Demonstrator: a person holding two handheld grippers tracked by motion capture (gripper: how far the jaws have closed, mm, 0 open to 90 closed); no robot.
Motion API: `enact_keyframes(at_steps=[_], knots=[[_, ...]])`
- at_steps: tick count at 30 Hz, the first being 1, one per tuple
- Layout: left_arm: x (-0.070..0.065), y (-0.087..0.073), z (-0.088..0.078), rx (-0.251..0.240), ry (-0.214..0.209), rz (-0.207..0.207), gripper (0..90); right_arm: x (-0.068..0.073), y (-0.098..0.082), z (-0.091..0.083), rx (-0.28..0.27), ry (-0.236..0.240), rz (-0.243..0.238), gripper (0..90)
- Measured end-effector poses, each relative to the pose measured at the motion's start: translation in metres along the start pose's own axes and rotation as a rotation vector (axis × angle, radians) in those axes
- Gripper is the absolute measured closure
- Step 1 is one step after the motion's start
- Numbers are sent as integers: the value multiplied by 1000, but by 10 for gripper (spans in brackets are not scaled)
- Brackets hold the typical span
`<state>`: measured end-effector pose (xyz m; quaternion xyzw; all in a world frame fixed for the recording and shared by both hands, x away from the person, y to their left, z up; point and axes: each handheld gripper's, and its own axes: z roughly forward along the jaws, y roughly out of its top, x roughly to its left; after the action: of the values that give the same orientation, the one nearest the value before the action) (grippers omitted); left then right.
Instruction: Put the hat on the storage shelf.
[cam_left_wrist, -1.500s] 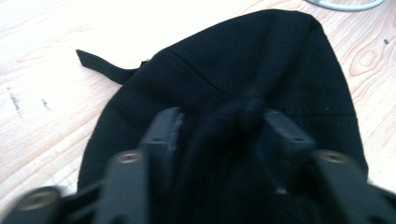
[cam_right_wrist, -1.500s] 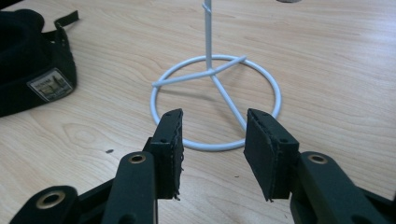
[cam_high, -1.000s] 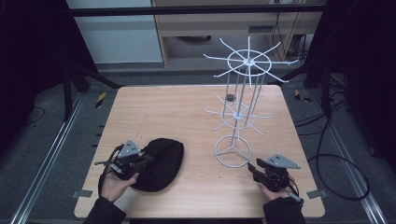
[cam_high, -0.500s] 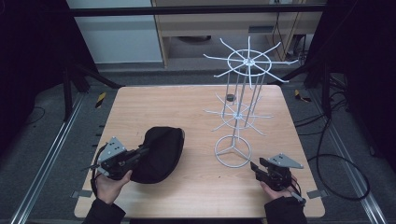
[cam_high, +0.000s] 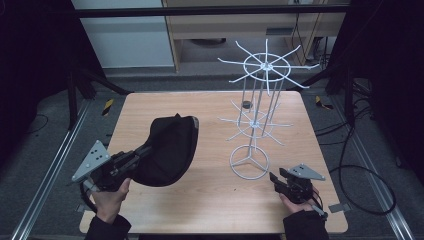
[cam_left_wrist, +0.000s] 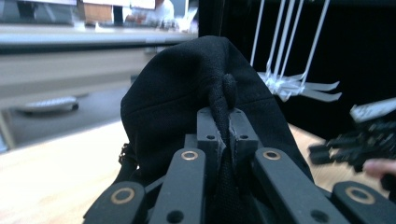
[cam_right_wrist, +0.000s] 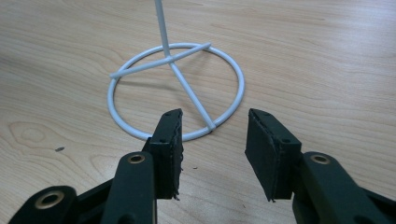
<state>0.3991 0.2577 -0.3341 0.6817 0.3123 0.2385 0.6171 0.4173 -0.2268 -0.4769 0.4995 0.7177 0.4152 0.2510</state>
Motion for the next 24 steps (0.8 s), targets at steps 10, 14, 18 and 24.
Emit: enact_keyframes(at_steps=[10, 14, 18, 24], knots=[[-13, 33, -1, -125, -51, -14, 851, -1, 0, 0, -2, -2, -1, 559], [-16, 45, 1, -166, -77, -34, 851, 0, 0, -1, 1, 0, 5, 559], [-20, 56, 4, -204, -92, -41, 851, 0, 0, 0, 4, -1, 1, 557], [-26, 70, 4, -260, -119, -46, 851, -1, -1, 1, 2, -4, -9, 556]])
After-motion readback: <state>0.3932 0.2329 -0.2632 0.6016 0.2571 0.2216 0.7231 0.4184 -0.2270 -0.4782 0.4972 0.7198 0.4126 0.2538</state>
